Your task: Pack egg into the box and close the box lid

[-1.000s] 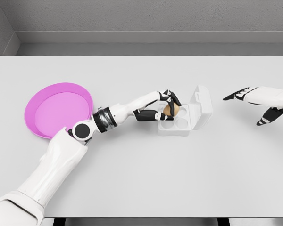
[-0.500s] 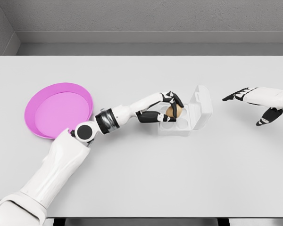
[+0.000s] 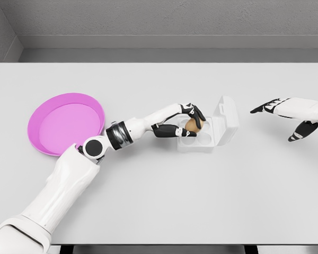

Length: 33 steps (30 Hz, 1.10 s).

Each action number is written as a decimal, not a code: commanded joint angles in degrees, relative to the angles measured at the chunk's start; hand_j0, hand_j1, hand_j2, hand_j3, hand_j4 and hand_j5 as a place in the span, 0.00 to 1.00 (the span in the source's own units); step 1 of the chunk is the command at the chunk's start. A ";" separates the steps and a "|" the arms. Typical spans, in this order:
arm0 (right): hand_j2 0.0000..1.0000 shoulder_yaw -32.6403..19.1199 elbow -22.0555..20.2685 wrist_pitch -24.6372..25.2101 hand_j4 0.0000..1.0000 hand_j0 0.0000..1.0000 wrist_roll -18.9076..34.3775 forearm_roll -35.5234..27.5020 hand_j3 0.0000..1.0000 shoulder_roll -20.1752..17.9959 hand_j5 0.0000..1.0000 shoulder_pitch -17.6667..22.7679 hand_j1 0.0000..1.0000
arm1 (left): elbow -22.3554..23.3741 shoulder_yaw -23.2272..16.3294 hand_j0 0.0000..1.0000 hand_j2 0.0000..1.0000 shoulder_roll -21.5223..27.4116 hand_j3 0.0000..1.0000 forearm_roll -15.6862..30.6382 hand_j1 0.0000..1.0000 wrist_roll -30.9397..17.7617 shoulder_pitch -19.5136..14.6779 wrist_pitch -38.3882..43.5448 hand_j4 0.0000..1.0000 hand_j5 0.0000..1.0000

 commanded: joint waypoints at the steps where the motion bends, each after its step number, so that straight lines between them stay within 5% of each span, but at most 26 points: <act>1: 1.00 -0.02 -0.01 0.12 1.00 1.00 -0.02 -0.26 1.00 -0.09 1.00 0.00 1.00 | 0.00 0.06 0.43 0.43 0.02 0.43 0.40 0.43 0.13 -0.09 0.10 0.43 0.43; 33: 1.00 -0.11 -0.01 0.12 1.00 1.00 -0.02 -0.26 1.00 -0.09 1.00 0.00 1.00 | -0.09 0.59 0.74 0.74 0.20 0.74 0.40 0.74 0.48 0.00 0.10 0.74 0.74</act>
